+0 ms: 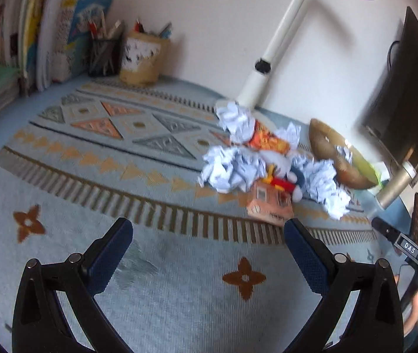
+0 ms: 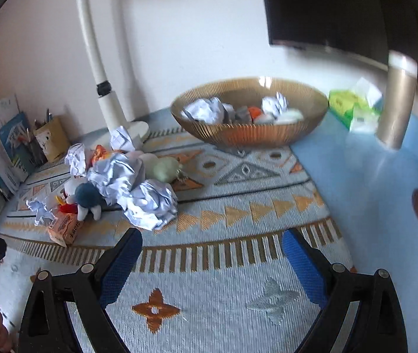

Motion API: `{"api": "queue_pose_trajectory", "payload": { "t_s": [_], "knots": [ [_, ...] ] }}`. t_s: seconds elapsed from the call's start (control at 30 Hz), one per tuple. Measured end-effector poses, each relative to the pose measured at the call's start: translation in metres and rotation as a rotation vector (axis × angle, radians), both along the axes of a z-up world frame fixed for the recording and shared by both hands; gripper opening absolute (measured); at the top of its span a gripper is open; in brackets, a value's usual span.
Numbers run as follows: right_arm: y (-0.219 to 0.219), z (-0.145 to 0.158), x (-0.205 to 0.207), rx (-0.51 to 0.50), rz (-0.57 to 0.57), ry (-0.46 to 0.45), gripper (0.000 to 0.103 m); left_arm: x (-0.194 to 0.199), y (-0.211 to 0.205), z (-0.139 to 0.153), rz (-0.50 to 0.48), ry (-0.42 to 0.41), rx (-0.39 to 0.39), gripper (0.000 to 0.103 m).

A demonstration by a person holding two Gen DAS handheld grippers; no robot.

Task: Organize objects
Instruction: 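Grasp the pink box with right tool while left tool grasps a paper ball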

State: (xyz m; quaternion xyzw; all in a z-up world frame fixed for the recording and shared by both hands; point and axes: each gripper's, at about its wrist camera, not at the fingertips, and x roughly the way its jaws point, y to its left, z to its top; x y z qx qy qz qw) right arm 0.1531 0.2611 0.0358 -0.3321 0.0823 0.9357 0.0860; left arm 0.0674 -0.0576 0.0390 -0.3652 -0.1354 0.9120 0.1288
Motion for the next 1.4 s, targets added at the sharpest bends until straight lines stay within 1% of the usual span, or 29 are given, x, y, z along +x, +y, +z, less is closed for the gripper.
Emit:
{"api": "queue_pose_trajectory", "payload": {
  "t_s": [0.03, 0.07, 0.1, 0.2, 0.37, 0.43, 0.5, 0.53, 0.57, 0.6, 0.63, 0.7, 0.77, 0.83, 0.9, 0.93, 0.97, 1.0, 1.03, 1.07, 1.1, 1.13, 1.17, 1.2, 1.23, 1.27, 1.3, 1.37, 1.4],
  "knots": [
    [-0.005, 0.001, 0.001, 0.037, -0.021, 0.005, 0.097, 0.0, 0.004, 0.001, -0.009, 0.006, -0.016, 0.102],
    [-0.011, 0.001, 0.001, 0.079, -0.042, 0.003, 0.101, 0.0, 0.008, 0.0, -0.013, 0.01, -0.034, 0.102],
    [-0.015, 0.0, -0.001, 0.11, -0.055, -0.001, 0.103, -0.003, 0.011, -0.003, -0.018, -0.006, -0.047, 0.102],
    [-0.027, 0.001, -0.002, 0.181, -0.048, -0.008, 0.103, -0.007, 0.013, -0.008, -0.041, -0.083, -0.054, 0.102],
    [-0.029, 0.0, -0.003, 0.204, -0.033, -0.02, 0.103, -0.011, 0.008, -0.012, -0.043, -0.121, -0.026, 0.102],
    [-0.032, -0.002, -0.006, 0.178, 0.038, -0.039, 0.103, -0.017, 0.008, -0.01, -0.096, -0.134, -0.013, 0.102],
    [-0.044, -0.005, -0.016, 0.076, 0.222, -0.102, 0.103, -0.029, 0.009, 0.0, -0.144, -0.124, -0.07, 0.102],
    [-0.049, -0.004, -0.018, 0.032, 0.276, -0.115, 0.103, -0.038, 0.007, 0.01, -0.156, -0.099, -0.099, 0.102],
    [-0.063, -0.002, -0.025, -0.048, 0.377, -0.135, 0.103, -0.046, 0.006, 0.017, -0.182, -0.084, -0.095, 0.102],
    [-0.076, -0.001, -0.032, -0.082, 0.445, -0.158, 0.103, -0.059, 0.006, 0.021, -0.247, -0.087, -0.064, 0.102],
    [-0.089, -0.003, -0.04, -0.09, 0.498, -0.188, 0.103, -0.071, 0.007, 0.02, -0.285, -0.11, -0.046, 0.102],
    [-0.117, -0.009, -0.061, -0.071, 0.58, -0.249, 0.103, -0.09, 0.011, 0.013, -0.314, -0.153, -0.045, 0.102],
    [-0.138, -0.02, -0.081, -0.028, 0.621, -0.284, 0.102, -0.103, 0.017, 0.005, -0.337, -0.163, -0.053, 0.102],
    [-0.147, -0.029, -0.093, 0.009, 0.624, -0.305, 0.096, -0.11, 0.02, 0.0, -0.364, -0.167, -0.032, 0.101],
    [-0.153, -0.037, -0.11, 0.029, 0.618, -0.321, 0.091, -0.115, 0.021, -0.004, -0.366, -0.164, -0.022, 0.088],
    [-0.154, -0.038, -0.114, 0.03, 0.612, -0.315, 0.091, -0.118, 0.022, -0.006, -0.365, -0.17, -0.012, 0.074],
    [-0.154, -0.038, -0.12, 0.037, 0.597, -0.304, 0.091, -0.121, 0.022, -0.008, -0.368, -0.18, 0.003, 0.065],
    [-0.155, -0.038, -0.126, 0.05, 0.585, -0.295, 0.091, -0.123, 0.022, -0.01, -0.37, -0.183, 0.017, 0.063],
    [-0.156, -0.04, -0.131, 0.052, 0.59, -0.293, 0.091, -0.124, 0.021, -0.011, -0.378, -0.183, 0.039, 0.055],
    [-0.158, -0.041, -0.136, 0.048, 0.603, -0.289, 0.091, -0.123, 0.021, -0.011, -0.39, -0.182, 0.067, 0.042],
    [-0.161, -0.041, -0.139, 0.049, 0.614, -0.288, 0.089, -0.121, 0.019, -0.01, -0.388, -0.177, 0.086, 0.041],
    [-0.166, -0.04, -0.137, 0.049, 0.643, -0.284, 0.084, -0.119, 0.018, -0.007, -0.374, -0.169, 0.077, 0.037],
    [-0.169, -0.039, -0.135, 0.053, 0.665, -0.277, 0.068, -0.116, 0.016, -0.006, -0.364, -0.161, 0.067, 0.037],
    [-0.174, -0.038, -0.129, 0.083, 0.673, -0.273, 0.059, -0.11, 0.013, -0.003, -0.353, -0.152, 0.066, 0.036],
    [-0.176, -0.039, -0.126, 0.108, 0.662, -0.276, 0.057, -0.106, 0.011, -0.002, -0.347, -0.149, 0.076, 0.036],
    [-0.176, -0.038, -0.121, 0.119, 0.652, -0.277, 0.049, -0.101, 0.008, 0.0, -0.339, -0.145, 0.083, 0.036],
    [-0.173, -0.036, -0.113, 0.086, 0.651, -0.281, 0.044, -0.092, 0.004, 0.004, -0.33, -0.133, 0.089, 0.036],
    [-0.161, -0.033, -0.099, -0.013, 0.64, -0.301, 0.044, -0.078, -0.001, 0.01, -0.327, -0.12, 0.104, 0.036],
    [-0.155, -0.033, -0.089, -0.04, 0.622, -0.305, 0.044, -0.071, -0.004, 0.011, -0.326, -0.117, 0.108, 0.036]
  ]
}}
